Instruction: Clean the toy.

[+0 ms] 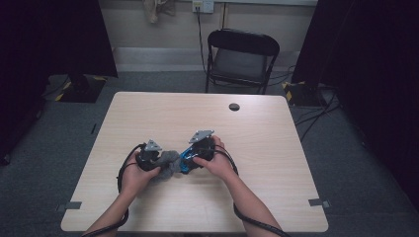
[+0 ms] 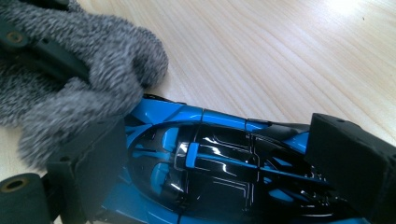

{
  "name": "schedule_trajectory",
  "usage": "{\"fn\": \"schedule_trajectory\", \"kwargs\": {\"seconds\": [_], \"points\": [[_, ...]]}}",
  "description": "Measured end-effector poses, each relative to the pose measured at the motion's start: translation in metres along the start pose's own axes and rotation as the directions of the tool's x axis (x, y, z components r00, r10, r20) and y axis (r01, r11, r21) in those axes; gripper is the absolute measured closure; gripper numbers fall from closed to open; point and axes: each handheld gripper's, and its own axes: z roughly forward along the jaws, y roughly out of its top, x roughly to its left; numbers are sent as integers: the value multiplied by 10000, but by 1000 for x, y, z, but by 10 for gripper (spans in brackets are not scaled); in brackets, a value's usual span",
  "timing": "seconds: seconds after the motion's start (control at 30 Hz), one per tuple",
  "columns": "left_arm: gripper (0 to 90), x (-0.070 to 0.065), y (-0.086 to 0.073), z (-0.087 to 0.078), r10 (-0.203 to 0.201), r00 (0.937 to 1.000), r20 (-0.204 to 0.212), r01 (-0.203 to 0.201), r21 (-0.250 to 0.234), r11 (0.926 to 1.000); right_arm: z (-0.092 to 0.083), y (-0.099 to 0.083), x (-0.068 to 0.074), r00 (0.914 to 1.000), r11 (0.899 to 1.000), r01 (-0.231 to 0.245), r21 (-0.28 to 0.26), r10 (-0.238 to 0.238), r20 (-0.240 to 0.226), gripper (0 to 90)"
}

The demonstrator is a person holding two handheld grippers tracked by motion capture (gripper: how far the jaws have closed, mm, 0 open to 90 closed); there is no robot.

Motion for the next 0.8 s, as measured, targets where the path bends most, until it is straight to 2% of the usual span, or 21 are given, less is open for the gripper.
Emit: {"fn": "schedule_trajectory", "kwargs": {"seconds": [0.17,0.3,0.37,0.4,0.43,0.53,0.63,0.73,0.8], "points": [[726,3,-1,-5,-88,9999,102,87,79,9999,0,0,0,10000,10000,-14,-29,14,3,53],[736,4,-3,-16,-360,9981,500,355,107,9993,0,0,0,10000,10000,-34,-46,34,20,53],[738,3,-4,-23,-372,9966,733,367,80,9993,0,0,0,10000,10000,-25,-38,25,24,53],[738,1,-5,-27,-376,9937,1059,359,184,9992,0,0,0,10000,10000,-30,-46,30,23,53],[738,-2,-6,-29,-433,9917,1215,414,181,9990,0,-1,0,10000,10000,-34,-55,34,16,53],[738,-17,-10,-32,-169,9846,1742,129,241,9996,0,-1,1,10000,10000,-49,-69,49,26,53],[738,-35,-9,-29,1,9699,2435,-74,290,9996,0,-1,1,10000,9999,-70,-80,70,41,53],[737,-48,-6,-18,308,9609,2753,-467,516,9976,0,-1,1,10000,9999,-39,-110,39,48,53],[737,-52,-5,-10,414,9624,2683,-610,652,9960,0,0,1,10000,10000,-33,-71,33,46,53]]}}
